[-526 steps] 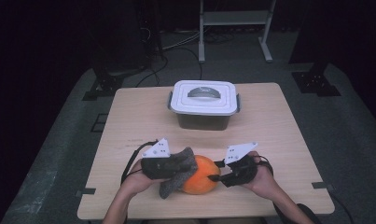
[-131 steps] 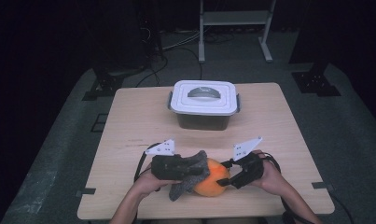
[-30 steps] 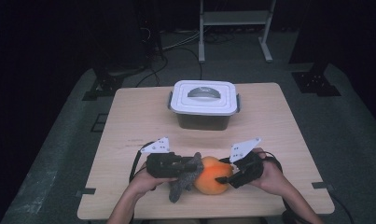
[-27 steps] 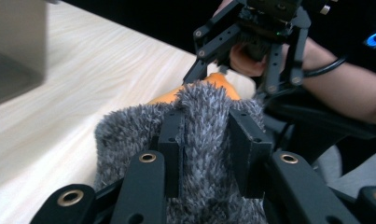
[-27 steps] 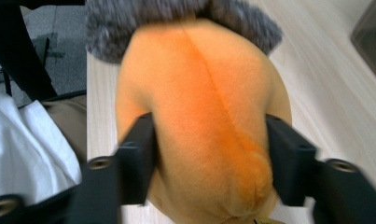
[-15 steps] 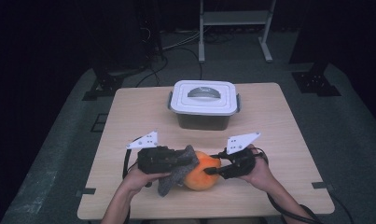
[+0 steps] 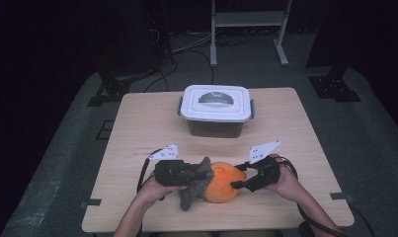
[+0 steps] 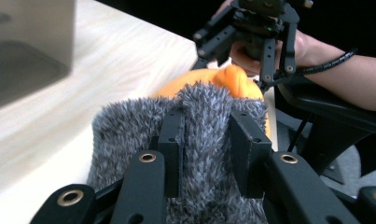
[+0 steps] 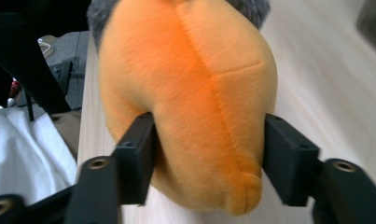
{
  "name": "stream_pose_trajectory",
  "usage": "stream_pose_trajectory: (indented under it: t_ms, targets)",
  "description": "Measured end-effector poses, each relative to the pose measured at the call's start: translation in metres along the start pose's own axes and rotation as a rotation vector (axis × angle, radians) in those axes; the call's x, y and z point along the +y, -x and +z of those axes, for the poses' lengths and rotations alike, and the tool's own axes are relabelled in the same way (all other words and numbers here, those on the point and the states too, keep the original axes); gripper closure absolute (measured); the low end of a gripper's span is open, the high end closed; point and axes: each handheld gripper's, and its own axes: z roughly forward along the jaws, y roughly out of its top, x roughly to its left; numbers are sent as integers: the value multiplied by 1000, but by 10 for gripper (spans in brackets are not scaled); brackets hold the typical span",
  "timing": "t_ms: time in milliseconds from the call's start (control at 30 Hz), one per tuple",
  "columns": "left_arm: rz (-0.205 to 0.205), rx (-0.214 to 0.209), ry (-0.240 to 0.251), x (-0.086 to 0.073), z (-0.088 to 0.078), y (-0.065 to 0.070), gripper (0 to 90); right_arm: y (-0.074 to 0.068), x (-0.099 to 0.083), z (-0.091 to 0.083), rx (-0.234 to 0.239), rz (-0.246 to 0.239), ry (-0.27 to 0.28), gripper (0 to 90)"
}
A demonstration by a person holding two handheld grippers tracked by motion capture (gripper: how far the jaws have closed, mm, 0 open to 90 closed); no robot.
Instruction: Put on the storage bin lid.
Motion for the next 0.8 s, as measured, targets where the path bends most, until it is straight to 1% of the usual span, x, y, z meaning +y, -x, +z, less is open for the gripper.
stream_pose_trajectory:
  t_ms: [67,133,167,200,233,267,333,433,467,500,567,600,700,767,800]
  targets:
    - [12,10,3,3,5,3,682,0,-1,-3,-17,22,-35,328]
    - [17,21,11,5,9,5,682,-5,1,-7,-42,28,-72,275]
    - [12,28,19,4,11,6,682,-9,3,-9,-67,11,-101,269]
    - [16,31,20,4,12,6,682,-13,5,-12,-102,-8,-126,269]
    - [17,34,22,4,13,7,682,-16,6,-15,-117,-12,-137,269]
    - [18,39,23,5,14,8,682,-20,7,-18,-123,-21,-140,269]
    - [28,40,19,6,15,10,682,-27,9,-20,-125,-13,-123,262]
    - [36,39,19,7,18,13,682,-35,13,-16,-149,-26,-113,209]
    - [43,41,15,7,19,14,681,-36,14,-13,-153,-31,-114,207]
    - [43,42,13,7,19,15,682,-36,15,-10,-157,-33,-119,197]
    - [42,37,10,7,20,15,683,-35,17,-4,-147,-29,-114,177]
    - [36,34,13,6,20,15,683,-34,17,-1,-149,-30,-113,168]
    - [32,30,12,5,21,13,683,-30,19,6,-137,-30,-113,169]
    - [29,25,12,5,21,12,683,-27,19,8,-114,-16,-107,266]
    - [27,26,15,5,20,12,683,-26,18,7,-111,-27,-102,322]
